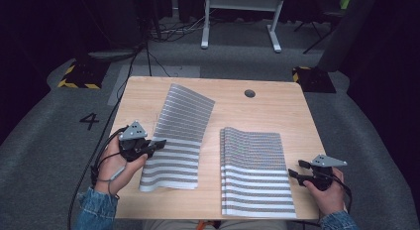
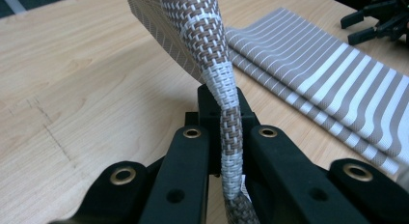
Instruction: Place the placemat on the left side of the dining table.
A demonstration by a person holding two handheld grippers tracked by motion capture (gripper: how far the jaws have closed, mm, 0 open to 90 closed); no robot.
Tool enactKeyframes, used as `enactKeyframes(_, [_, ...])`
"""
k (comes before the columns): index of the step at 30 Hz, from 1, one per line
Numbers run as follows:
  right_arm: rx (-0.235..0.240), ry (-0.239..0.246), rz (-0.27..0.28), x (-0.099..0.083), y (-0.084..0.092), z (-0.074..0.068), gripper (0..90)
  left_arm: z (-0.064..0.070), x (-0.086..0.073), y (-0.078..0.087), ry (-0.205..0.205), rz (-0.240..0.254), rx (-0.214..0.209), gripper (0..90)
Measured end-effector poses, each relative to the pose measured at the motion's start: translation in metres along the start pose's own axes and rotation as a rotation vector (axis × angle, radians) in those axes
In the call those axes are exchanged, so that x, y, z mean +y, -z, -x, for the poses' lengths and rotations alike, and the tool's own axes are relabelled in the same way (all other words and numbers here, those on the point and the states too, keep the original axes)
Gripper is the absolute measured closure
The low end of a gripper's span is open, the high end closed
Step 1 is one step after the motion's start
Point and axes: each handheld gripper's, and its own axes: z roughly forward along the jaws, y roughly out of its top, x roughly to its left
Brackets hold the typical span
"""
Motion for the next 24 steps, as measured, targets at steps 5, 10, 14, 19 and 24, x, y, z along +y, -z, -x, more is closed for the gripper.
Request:
enactKeyframes(5, [0.0, 0.0, 0.0, 0.0, 0.0, 0.0, 37.8, -0.012, -0.008, -0.006, 0.0, -0.008, -0.006, 88.7])
enactKeyframes(10, [0.0, 0.001, 0.0, 0.0, 0.0, 0.0, 37.8, -0.032, -0.019, -0.018, 0.003, -0.011, -0.01, 88.7])
enactKeyframes(14, [0.0, 0.0, 0.0, 0.0, 0.0, 0.0, 37.8, -0.049, -0.027, -0.027, 0.046, -0.023, -0.009, 88.4])
enactKeyframes(19, [0.0, 0.001, 0.0, 0.0, 0.0, 0.0, 37.8, -0.065, -0.032, -0.034, 0.043, -0.047, 0.109, 71.5])
enactKeyframes(24, [-0.001, 0.001, 0.0, 0.0, 0.0, 0.0, 37.8, -0.08, -0.037, -0.03, 0.102, -0.116, 0.384, 32.8])
